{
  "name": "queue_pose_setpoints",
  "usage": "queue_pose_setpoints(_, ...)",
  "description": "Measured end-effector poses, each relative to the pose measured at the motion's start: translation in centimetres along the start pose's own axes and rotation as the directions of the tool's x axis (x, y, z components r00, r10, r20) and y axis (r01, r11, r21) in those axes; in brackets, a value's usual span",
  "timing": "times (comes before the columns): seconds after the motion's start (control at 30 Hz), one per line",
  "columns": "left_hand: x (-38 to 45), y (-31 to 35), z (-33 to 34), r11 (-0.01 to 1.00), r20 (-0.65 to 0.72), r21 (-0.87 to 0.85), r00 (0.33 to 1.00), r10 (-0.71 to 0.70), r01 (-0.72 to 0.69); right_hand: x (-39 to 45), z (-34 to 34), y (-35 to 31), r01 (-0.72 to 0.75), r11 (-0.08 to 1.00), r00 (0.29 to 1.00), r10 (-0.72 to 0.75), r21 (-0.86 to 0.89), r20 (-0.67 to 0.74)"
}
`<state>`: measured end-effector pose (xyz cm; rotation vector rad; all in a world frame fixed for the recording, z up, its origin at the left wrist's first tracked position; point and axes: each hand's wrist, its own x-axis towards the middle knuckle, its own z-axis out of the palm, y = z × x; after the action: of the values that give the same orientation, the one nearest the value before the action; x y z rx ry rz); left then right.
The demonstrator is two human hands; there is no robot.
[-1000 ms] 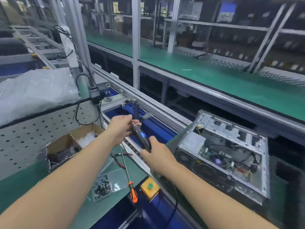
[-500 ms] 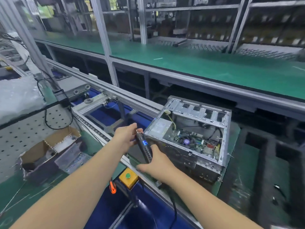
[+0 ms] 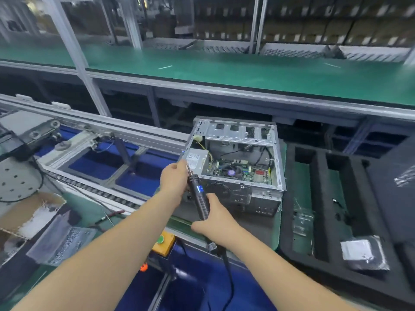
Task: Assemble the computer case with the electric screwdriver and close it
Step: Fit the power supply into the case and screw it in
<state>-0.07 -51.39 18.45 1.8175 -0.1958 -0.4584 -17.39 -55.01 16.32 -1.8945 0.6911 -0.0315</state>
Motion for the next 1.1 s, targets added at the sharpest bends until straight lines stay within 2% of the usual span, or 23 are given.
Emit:
queue_pose_setpoints(0.03,0.6,-0.2,-0.3,0.976,0.012,0.175,0.992,0.128,-0.128,-0.3,0.6,0.2,-0.023,1.0,0.999,0.023,0.011,-0.026)
queue_pose_setpoints(0.07,1.3,-0.6,-0.7,0.897,0.088,0.354,0.964,0.25,-0.265,-0.8,1.2,0.4,-0.05,0.999,0.997,0.051,0.014,-0.051)
queue_pose_setpoints(0.1,2.2,-0.7,-1.3,0.751,0.231,0.517,0.912,0.34,-0.411,-1.3,1.9,0.6,-0.077,0.997,0.994,0.078,0.015,-0.073)
queue_pose_setpoints(0.13,3.0,-0.9,-1.8,0.549,0.408,0.623,0.83,0.38,-0.557,-1.8,2.6,0.7,-0.101,0.995,0.99,0.102,0.019,-0.095)
queue_pose_setpoints(0.17,4.0,-1.1,-2.3,0.341,0.562,0.661,0.742,0.367,-0.669,-2.2,3.3,0.8,-0.121,0.992,0.986,0.123,0.028,-0.113)
queue_pose_setpoints(0.2,4.7,-1.4,-2.7,0.177,0.673,0.643,0.66,0.333,-0.745,-2.4,3.9,0.9,-0.142,0.989,0.981,0.147,0.042,-0.129)
queue_pose_setpoints(0.23,5.2,-1.7,-3.0,0.093,0.739,0.607,0.604,0.298,-0.789,-2.6,4.4,1.0,-0.164,0.985,0.974,0.171,0.058,-0.146)
queue_pose_setpoints(0.27,5.5,-2.0,-3.2,0.062,0.771,0.576,0.567,0.289,-0.815,-2.8,4.9,0.9,-0.184,0.98,0.967,0.194,0.073,-0.164)
queue_pose_setpoints(0.33,5.8,-2.7,-3.4,0.073,0.783,0.536,0.527,0.331,-0.841,-2.9,5.7,0.8,-0.222,0.97,0.953,0.238,0.102,-0.189)
queue_pose_setpoints(0.4,6.0,-2.9,-3.4,0.123,0.758,0.519,0.521,0.393,-0.846,-2.9,6.4,0.5,-0.235,0.965,0.944,0.255,0.114,-0.211)
queue_pose_setpoints(0.63,5.8,-3.5,-2.8,0.233,0.644,0.542,0.577,0.502,-0.807,-2.4,8.1,-0.6,-0.27,0.953,0.921,0.298,0.139,-0.25)
queue_pose_setpoints(0.83,6.0,-4.3,-1.8,0.242,0.569,0.583,0.602,0.56,-0.776,-2.2,8.4,-0.7,-0.274,0.944,0.912,0.316,0.185,-0.261)
queue_pose_setpoints(1.1,6.2,-4.7,-1.3,0.233,0.548,0.617,0.623,0.559,-0.752,-1.9,8.6,-0.8,-0.265,0.94,0.913,0.317,0.215,-0.257)
